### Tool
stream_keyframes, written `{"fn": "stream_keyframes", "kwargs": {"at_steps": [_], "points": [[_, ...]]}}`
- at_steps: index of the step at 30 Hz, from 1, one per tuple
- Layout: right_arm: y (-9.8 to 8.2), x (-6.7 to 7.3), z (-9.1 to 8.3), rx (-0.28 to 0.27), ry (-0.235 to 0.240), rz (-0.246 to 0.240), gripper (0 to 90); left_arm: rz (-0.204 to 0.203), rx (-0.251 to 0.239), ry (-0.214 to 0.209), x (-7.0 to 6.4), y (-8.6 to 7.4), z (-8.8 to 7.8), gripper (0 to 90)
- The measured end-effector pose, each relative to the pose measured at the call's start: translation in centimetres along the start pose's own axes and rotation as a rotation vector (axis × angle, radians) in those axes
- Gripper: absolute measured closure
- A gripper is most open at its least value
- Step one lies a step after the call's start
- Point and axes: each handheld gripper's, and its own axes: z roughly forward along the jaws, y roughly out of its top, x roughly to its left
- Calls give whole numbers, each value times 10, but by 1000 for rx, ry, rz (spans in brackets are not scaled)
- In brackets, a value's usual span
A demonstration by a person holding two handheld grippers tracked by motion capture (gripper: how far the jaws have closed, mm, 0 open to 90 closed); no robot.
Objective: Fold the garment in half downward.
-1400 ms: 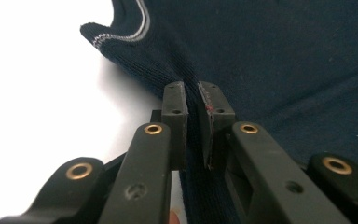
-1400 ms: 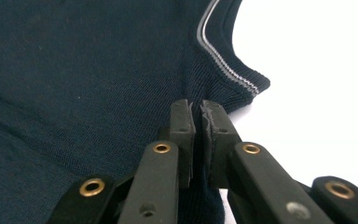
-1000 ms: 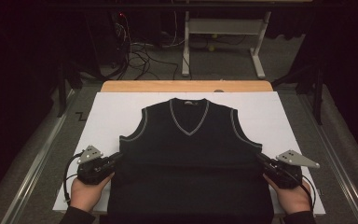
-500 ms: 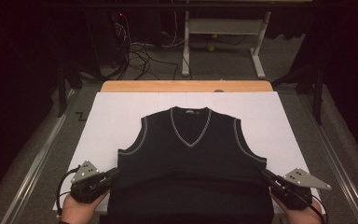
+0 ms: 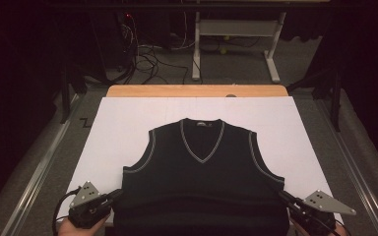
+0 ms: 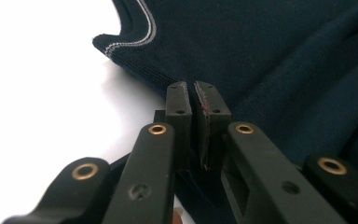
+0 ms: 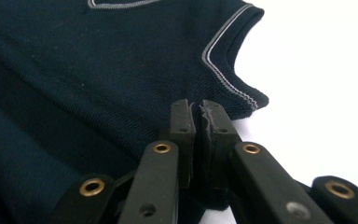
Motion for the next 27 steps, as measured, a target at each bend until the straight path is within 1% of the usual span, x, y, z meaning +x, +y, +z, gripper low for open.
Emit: {"fn": "stream_keyframes", "kwargs": {"at_steps": [4,5,6,7,10,14,16,18,19,20,21,22,23,24,25,26,27], "points": [[-5,3,-4,21,9,-3,848,5,31,-12,-5,-8,-1,807],[-6,4,-4,25,11,-5,848,5,55,-15,-7,-13,-1,806],[-6,4,-4,25,11,-5,848,5,55,-15,-7,-13,-1,806],[-9,4,-4,39,18,-6,847,2,71,-18,-7,-16,0,806],[-11,5,-5,51,23,0,842,-6,81,-24,-6,-18,0,805],[-14,4,-5,68,29,3,839,2,118,-42,-7,-22,3,804],[-16,4,-5,74,32,9,834,0,118,-44,-6,-22,2,803],[-16,4,-5,72,36,9,819,-4,109,-49,-5,-22,2,785],[-16,3,-5,65,39,13,798,-16,92,-59,-4,-23,2,747],[-15,3,-6,55,40,26,768,-40,68,-77,-1,-23,2,685],[-13,0,-6,24,38,60,702,-65,46,-97,3,-23,2,579],[-13,0,-6,24,38,60,702,-81,25,-102,6,-23,1,579],[-9,-4,-5,1,24,80,650,-90,5,-86,8,-23,1,503],[-9,-4,-5,1,24,80,650,-95,-10,-65,10,-22,1,503],[-7,-7,-4,-9,20,94,627,-94,-22,-54,11,-20,2,465],[-5,-9,-3,-20,13,95,595,-92,-36,-42,12,-19,2,452],[-1,-13,4,-33,-10,104,512,-92,-52,-24,14,-17,3,388]]}}
